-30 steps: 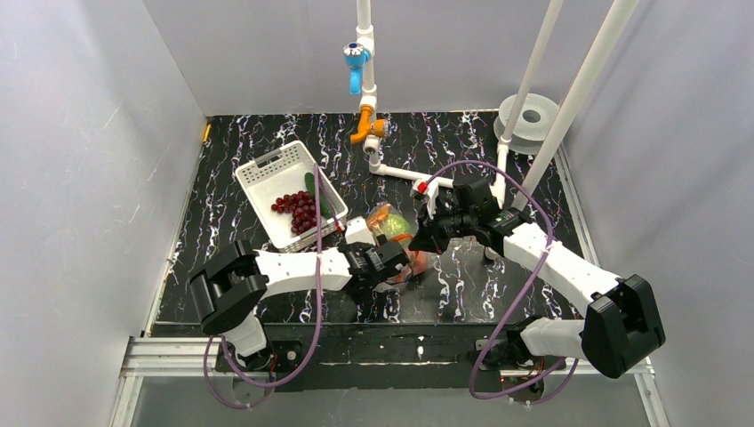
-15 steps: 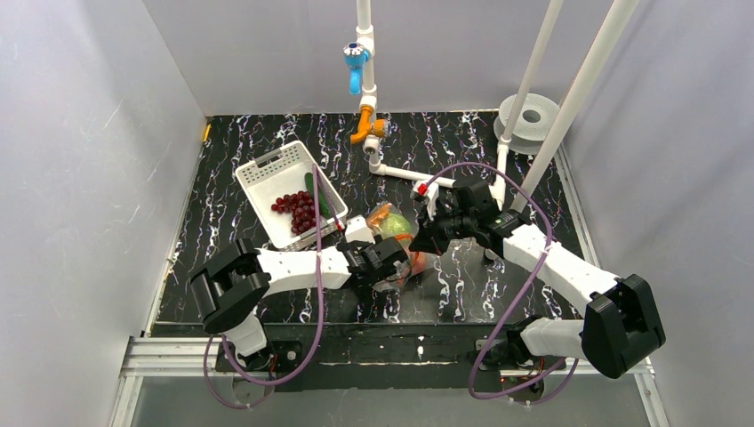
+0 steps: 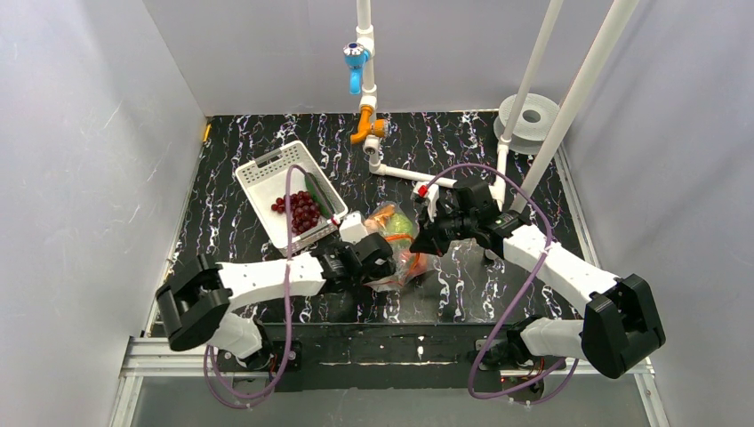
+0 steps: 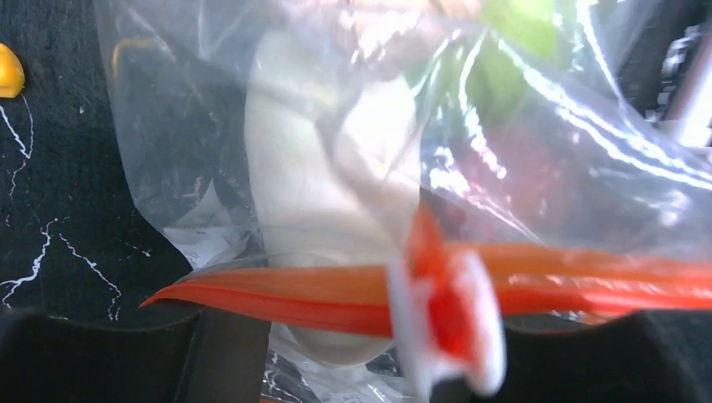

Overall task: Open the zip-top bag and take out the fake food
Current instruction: Pick up the fake vegetable from the zipper food storage bag.

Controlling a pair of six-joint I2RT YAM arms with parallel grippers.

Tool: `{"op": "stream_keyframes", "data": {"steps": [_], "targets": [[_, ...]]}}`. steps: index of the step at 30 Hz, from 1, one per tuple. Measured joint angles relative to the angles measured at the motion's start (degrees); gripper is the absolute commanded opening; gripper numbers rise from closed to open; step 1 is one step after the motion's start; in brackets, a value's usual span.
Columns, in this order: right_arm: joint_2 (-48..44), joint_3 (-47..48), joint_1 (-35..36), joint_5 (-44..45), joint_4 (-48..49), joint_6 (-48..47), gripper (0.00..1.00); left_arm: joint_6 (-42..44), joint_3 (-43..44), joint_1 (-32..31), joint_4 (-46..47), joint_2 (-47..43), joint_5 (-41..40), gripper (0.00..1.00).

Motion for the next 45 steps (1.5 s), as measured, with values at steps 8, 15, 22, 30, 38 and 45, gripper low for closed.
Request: {"op": "stream_keyframes", "data": {"steps": [8, 15, 22, 30, 38, 45], "targets": [[-0.2, -1.4, 0.9, -3.0, -0.1, -2.6, 0.01, -0.6, -4.5, 1.5, 6.7, -8.9, 1.7, 0.00], [-0.2, -1.9, 1.6, -3.1, -0.3, -4.3, 0.01, -3.1, -8.8, 4.1, 14.2, -11.0, 5.9, 0.00], [-0.4, -1.9, 1.6, -2.7, -0.5, -6.1, 0.01, -5.1, -14.0, 7.0, 23.8, -14.3, 12.7, 0.00], [-1.2, -1.9, 0.3, -2.4, -0.7, -7.0, 0.01, -6.3, -17.4, 8.2, 29.8, -17.9, 18.6, 0.00], [-1.5, -2.9, -1.4, -1.7, -0.6, -7.1, 0.01, -7.4, -18.2, 8.9, 32.5, -18.3, 25.2, 0.00], [-2.6, -2.9, -3.4, -1.7, -0.5, -7.1, 0.01, -7.4, -19.7, 9.5, 33.5, -19.0, 30.5, 0.00]]}}
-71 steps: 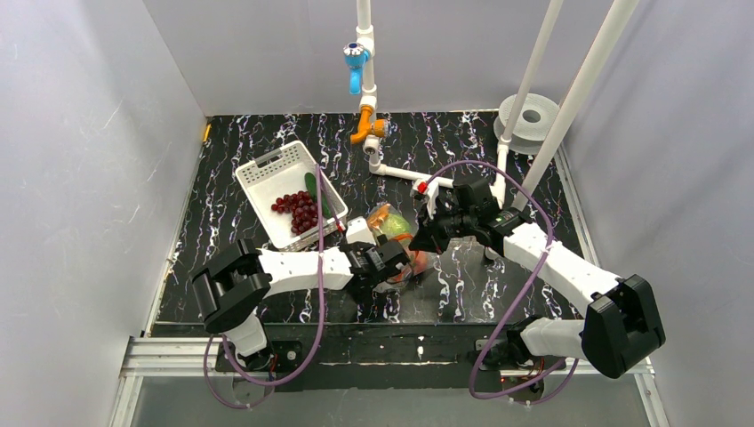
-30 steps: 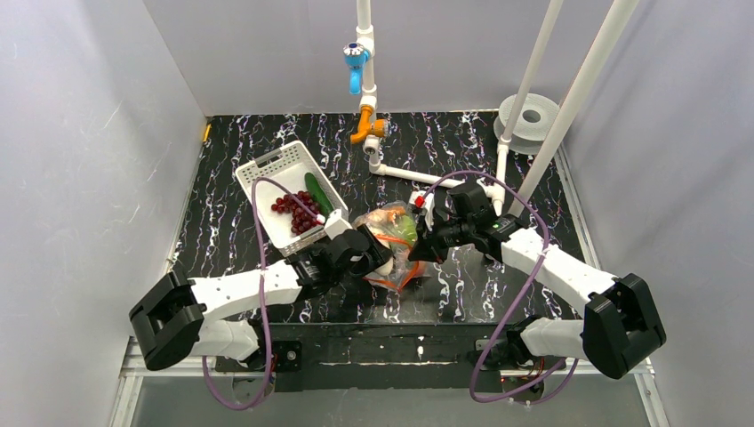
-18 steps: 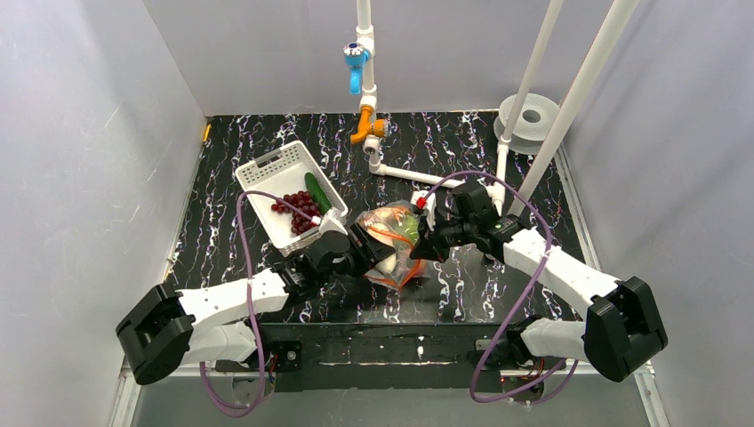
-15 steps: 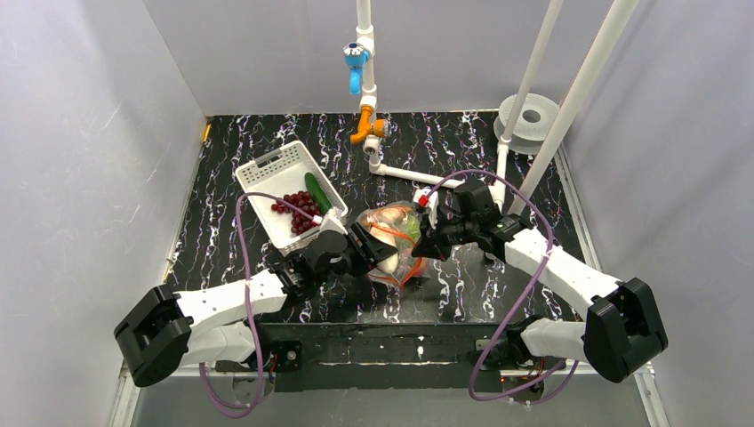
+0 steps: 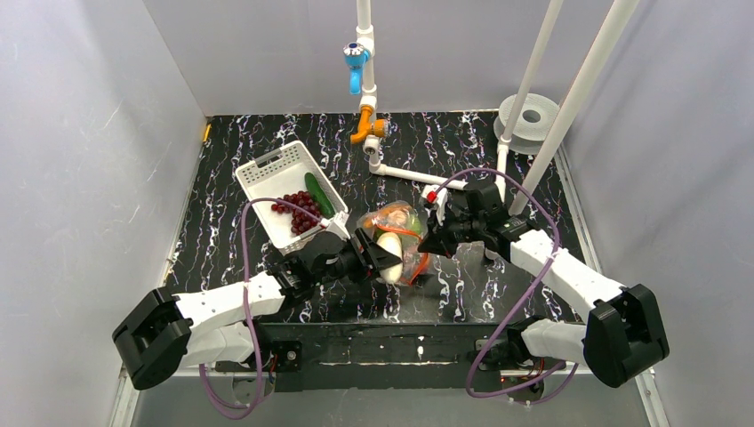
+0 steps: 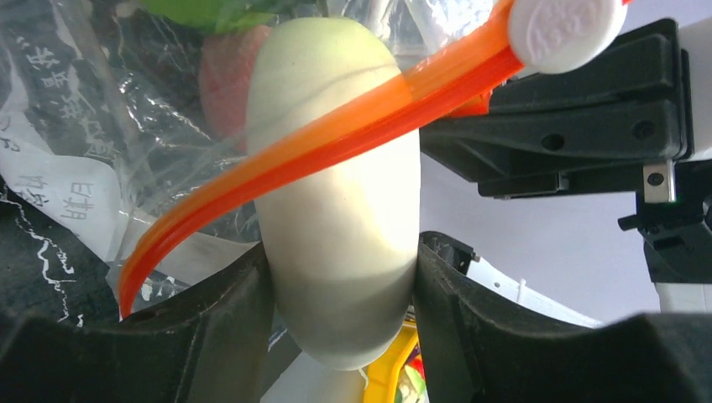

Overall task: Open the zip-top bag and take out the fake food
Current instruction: Pick up the fake vegetable from the zipper food storage bag, then place the fake vegetable in the bin.

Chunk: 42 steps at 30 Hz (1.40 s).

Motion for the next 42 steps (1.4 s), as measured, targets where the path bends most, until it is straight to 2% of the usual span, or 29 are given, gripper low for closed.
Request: {"op": "stream_keyframes", "data": {"steps": [18, 42], "targets": [[-2.6, 0.0, -4.9, -0.3, 0.0, 0.0, 0.01, 3.5, -0.1, 1.4, 3.0, 0.0, 17.1, 0.00], [-3.1, 0.0, -7.4, -0.7, 0.0, 0.0, 0.01, 4.5, 0.3, 1.7, 2.7, -3.2, 28.0, 0.00]]}}
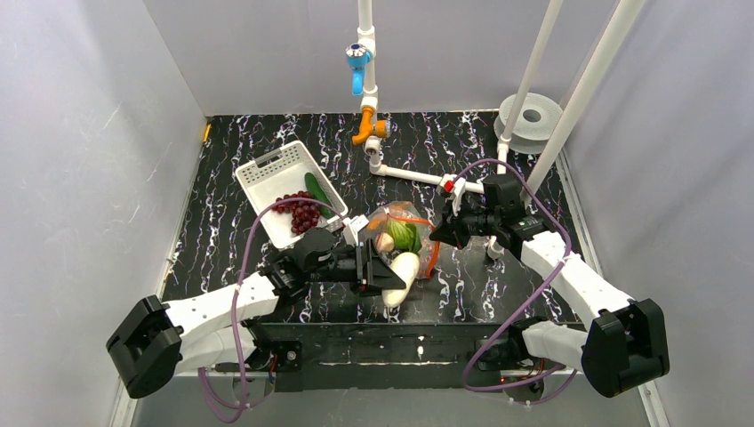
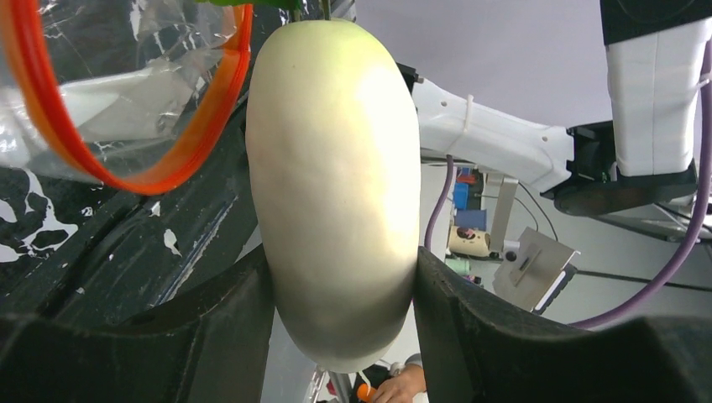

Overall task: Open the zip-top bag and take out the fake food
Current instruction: Place the fake vegetable in the bin.

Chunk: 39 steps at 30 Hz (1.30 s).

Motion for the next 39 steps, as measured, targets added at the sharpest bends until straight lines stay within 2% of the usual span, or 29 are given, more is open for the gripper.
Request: {"op": "stream_keyframes", "data": {"steps": [7, 15, 26, 39], "targets": [[0.0, 0.0, 0.0, -0.1, 0.0, 0.0, 0.01, 2.4, 1.4, 1.2, -1.8, -2.1, 2.8, 0.00], [0.0, 0.0, 0.0, -0.4, 0.0, 0.0, 0.01, 6.6, 2.4, 6.2, -3.8, -7.5, 6.3, 0.00], [-0.3, 0.0, 0.0, -0.4, 0.0, 0.0, 0.01, 15.0, 7.6, 17.5, -8.7, -9.1, 10.7, 0.00], [-0.3, -0.1, 0.0, -0.6, 0.0, 0.0, 0.01, 18.1, 8.5, 32.0, -8.9, -10.3, 12.8, 0.00]]}}
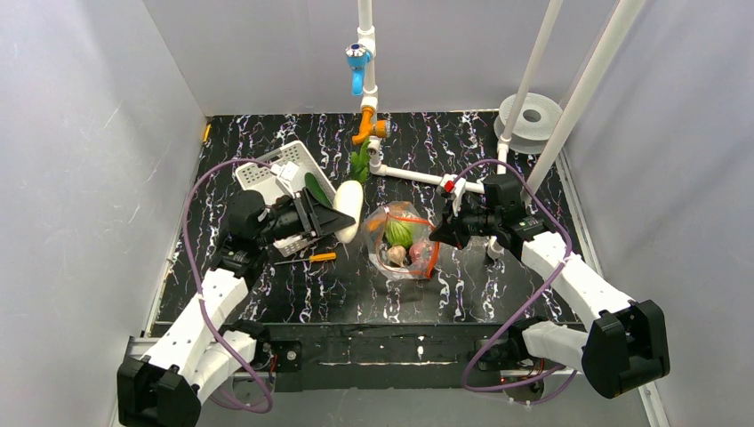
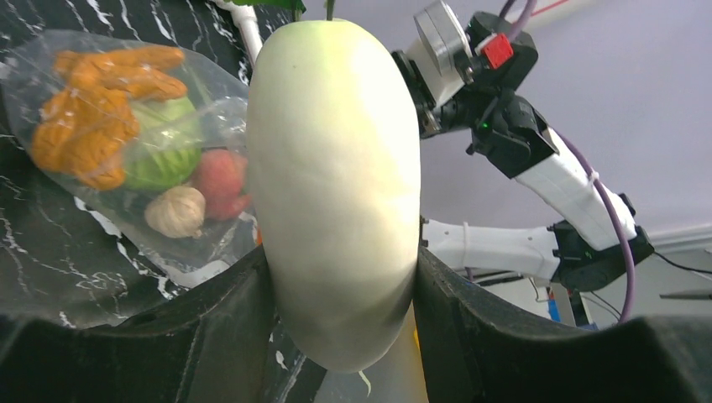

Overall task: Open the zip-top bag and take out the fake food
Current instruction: Place the fake vegetable in the bin.

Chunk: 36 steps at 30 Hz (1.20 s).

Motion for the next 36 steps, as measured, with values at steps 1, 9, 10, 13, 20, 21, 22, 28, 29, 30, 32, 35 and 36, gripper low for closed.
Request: {"op": "stream_keyframes", "data": {"steps": [1, 9, 10, 13, 20, 21, 22, 28, 29, 30, 32, 35, 36], "targets": [[0.0, 0.0, 0.0, 0.0, 0.0, 0.0, 0.01, 0.2, 0.0, 1.0, -0.1, 0.0, 0.0, 0.00], [0.0, 0.0, 0.0, -0.2, 0.0, 0.0, 0.01, 3.6, 0.0, 6.1, -5.6, -1.2, -2.6, 0.00], [0.0, 0.0, 0.0, -0.2, 0.0, 0.0, 0.01, 4.3, 0.0, 6.6, -6.9, -1.4, -3.3, 0.00], [0.0, -0.1, 0.0, -0.2, 0.0, 0.0, 0.01, 6.1, 0.1, 8.1, -11.2, -1.5, -6.2, 0.00], [0.0, -0.7, 0.0, -0.2, 0.0, -0.1, 0.01, 8.4, 2.0, 10.8, -19.1, -0.3, -15.4, 0.00], [0.0, -0.7, 0.0, -0.2, 0.0, -0.1, 0.01, 8.7, 2.3, 11.0, -19.6, 0.0, -16.8, 0.00], [0.0, -0.7, 0.0, -0.2, 0.0, -0.1, 0.01, 8.9, 2.6, 11.1, -19.9, 0.4, -18.2, 0.00], [0.0, -0.7, 0.0, -0.2, 0.0, -0.2, 0.01, 9.5, 5.0, 11.3, -23.1, 3.4, -26.8, 0.00], [0.0, -0.7, 0.0, -0.2, 0.0, -0.2, 0.01, 9.6, 5.6, 11.4, -23.8, 4.1, -28.5, 0.00], [0.0, -0.7, 0.0, -0.2, 0.0, -0.2, 0.01, 9.6, 6.2, 11.5, -24.3, 4.7, -29.9, 0.00], [0.0, -0.7, 0.0, -0.2, 0.0, -0.2, 0.01, 9.6, 7.5, 11.5, -25.1, 6.4, -32.6, 0.00], [0.0, -0.7, 0.0, -0.2, 0.0, -0.2, 0.01, 9.6, 9.6, 11.6, -25.8, 9.3, -35.5, 0.00], [0.0, -0.7, 0.0, -0.2, 0.0, -0.2, 0.01, 9.6, 10.4, 11.6, -26.0, 10.5, -36.2, 0.00]]}}
